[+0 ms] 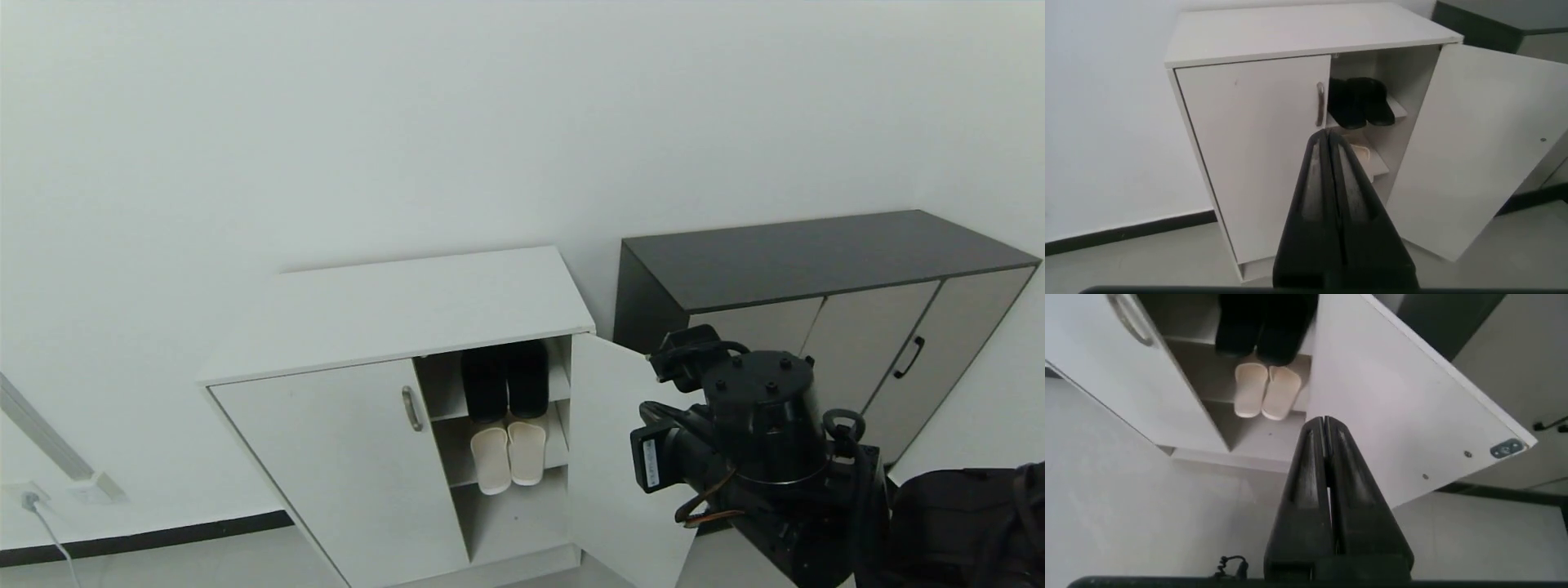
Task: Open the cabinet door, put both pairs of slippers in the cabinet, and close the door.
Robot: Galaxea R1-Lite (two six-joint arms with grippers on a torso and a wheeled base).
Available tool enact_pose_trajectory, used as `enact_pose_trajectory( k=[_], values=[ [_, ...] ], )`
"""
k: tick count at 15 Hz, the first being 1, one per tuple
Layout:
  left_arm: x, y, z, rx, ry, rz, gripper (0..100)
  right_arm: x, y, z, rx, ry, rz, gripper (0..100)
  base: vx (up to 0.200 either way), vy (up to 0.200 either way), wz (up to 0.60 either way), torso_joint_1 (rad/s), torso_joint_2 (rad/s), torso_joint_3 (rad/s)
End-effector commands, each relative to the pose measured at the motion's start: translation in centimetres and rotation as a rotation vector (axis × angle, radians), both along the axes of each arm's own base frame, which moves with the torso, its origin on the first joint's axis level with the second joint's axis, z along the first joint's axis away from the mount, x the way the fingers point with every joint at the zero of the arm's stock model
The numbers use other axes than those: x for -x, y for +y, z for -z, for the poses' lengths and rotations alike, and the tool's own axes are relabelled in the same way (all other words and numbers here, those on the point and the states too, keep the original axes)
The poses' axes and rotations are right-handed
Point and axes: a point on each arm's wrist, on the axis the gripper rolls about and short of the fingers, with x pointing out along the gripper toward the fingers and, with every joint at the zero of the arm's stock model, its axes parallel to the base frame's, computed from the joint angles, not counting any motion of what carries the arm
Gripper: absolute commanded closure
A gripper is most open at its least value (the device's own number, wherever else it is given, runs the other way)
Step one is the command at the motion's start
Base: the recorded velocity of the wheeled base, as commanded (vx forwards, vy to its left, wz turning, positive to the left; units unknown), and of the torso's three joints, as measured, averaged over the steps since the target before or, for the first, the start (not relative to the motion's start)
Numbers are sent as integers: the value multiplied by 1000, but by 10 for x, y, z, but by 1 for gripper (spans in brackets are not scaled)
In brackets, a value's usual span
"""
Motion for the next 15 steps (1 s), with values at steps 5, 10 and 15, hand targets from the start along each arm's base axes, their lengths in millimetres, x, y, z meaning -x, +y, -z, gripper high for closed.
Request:
enact_pose_trajectory(
  k=[5,10,15],
  values=[
    [0,0,0,1,0,-2,100,-2,-1,1,4,2,7,100,-120,0,0,8,5,1],
    [0,0,0,-1,0,-2,100,-39,-13,10,36,7,108,100,-80,0,0,0,2,0],
    [0,0,0,-1,0,0,100,-141,-40,15,22,-9,261,100,0,0,0,0,0,0]
  ],
)
